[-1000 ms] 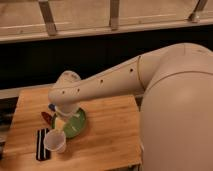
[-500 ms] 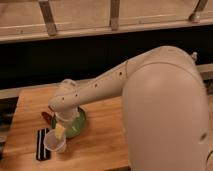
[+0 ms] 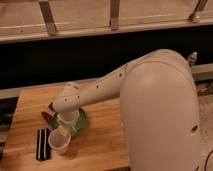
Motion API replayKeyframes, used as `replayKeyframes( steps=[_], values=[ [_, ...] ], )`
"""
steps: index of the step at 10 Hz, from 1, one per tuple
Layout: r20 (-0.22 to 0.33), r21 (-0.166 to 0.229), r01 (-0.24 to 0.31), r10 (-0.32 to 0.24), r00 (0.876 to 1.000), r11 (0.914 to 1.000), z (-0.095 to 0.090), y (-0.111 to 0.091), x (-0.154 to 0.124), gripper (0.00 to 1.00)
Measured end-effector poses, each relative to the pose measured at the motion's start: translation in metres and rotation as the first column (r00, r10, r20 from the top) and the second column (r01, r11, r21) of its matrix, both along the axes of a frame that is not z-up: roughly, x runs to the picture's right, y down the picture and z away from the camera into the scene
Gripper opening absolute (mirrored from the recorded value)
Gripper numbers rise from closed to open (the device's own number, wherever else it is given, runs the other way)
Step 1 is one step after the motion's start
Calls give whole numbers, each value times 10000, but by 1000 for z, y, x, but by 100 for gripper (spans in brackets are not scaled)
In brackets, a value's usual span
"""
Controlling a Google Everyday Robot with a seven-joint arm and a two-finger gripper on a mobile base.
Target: Pick up the ceramic cup
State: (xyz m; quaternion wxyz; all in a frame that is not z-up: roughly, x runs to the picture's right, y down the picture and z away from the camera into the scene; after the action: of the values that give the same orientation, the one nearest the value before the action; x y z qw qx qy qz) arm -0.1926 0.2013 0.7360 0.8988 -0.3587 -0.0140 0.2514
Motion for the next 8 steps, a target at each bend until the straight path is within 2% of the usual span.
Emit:
replayKeyframes(
  steps=[1,3,4,6,8],
  values=[
    [63,101,-26,26,10000,9999,-6,-5,1,17],
    [182,291,-99,94,9998,9995,-15,-14,2,2],
    [195,409,-133,125,9997,9991,-21,-19,5,0],
    [156,913,-315,302,9994,9953,-39,-45,14,0],
    [-185,1739,-741,785,9967,9820,-60,-93,33,0]
  ],
)
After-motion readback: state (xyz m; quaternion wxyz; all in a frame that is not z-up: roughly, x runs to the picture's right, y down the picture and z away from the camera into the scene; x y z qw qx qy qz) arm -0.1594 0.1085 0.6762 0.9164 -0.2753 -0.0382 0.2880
